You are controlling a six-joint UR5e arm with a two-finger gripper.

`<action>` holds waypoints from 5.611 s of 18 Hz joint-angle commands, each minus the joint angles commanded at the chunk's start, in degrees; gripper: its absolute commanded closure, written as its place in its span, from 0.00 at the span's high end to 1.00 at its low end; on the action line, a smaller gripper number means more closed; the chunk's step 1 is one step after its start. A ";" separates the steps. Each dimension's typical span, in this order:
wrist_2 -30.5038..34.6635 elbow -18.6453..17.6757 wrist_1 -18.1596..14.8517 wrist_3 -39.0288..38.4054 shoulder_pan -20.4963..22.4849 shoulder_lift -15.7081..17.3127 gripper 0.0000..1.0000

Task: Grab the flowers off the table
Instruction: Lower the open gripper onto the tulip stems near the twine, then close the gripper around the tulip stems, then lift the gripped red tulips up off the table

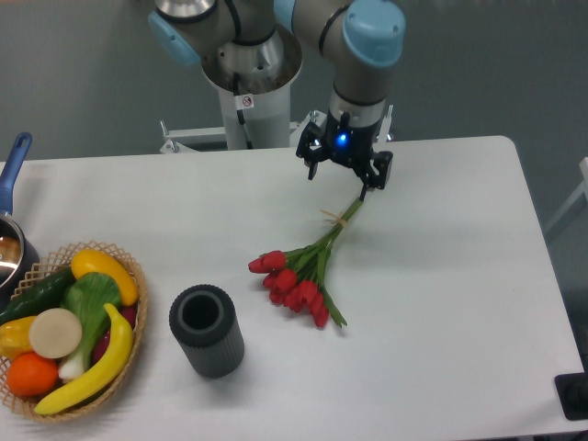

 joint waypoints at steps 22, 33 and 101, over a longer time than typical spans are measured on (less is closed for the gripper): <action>-1.40 1.23 5.46 5.19 -2.20 -11.25 1.00; -1.41 -0.36 6.87 5.10 -2.46 -12.57 1.00; -25.56 5.88 7.05 0.97 4.74 2.01 0.34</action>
